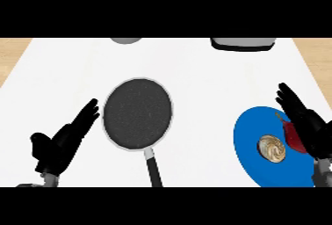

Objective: Pick the cupcake from the plate and place it in the pan

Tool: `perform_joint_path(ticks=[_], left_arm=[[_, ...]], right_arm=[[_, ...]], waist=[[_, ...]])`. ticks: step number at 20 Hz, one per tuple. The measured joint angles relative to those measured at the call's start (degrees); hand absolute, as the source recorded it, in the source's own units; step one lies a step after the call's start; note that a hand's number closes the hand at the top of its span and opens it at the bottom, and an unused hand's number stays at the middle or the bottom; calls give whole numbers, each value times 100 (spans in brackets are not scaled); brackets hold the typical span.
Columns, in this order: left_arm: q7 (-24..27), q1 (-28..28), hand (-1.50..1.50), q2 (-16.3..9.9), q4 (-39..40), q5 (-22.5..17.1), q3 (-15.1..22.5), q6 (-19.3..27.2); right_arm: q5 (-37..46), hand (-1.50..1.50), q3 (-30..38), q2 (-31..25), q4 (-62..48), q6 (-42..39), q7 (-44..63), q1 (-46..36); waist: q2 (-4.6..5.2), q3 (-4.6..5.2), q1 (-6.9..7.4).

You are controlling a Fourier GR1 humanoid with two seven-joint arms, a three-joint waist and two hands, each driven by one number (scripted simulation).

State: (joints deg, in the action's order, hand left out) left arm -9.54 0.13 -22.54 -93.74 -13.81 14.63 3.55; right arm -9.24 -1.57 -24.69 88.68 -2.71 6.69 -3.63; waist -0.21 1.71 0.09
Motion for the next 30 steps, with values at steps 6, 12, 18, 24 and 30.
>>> perform_joint_path(ticks=[6, 12, 18, 24, 30], left_arm=[[111, -315, 0, 131, 2, -61, -535, 425], [2, -531, 0, 337, 46, -172, -905, 853], [-37, -691, 0, 362, 144, -205, -1026, 870], [-53, -921, 0, 404, 334, -177, -1049, 823], [21, -949, 0, 422, 465, -168, -1111, 731]], right_arm=[[-1242, 150, 161, -88, 236, -1474, -652, -656], [-750, -150, 948, -1216, -311, -2806, -2628, -436], [342, -150, 1433, -2127, -1271, -2947, -4365, -66], [1229, -150, 1132, -2738, -1714, -2369, -5195, -381], [2172, -150, 369, -3078, -1578, -1916, -5315, -809]], waist=[[15, -156, 130], [46, -193, -25], [63, -200, -6], [69, -191, 89], [56, -177, 123]])
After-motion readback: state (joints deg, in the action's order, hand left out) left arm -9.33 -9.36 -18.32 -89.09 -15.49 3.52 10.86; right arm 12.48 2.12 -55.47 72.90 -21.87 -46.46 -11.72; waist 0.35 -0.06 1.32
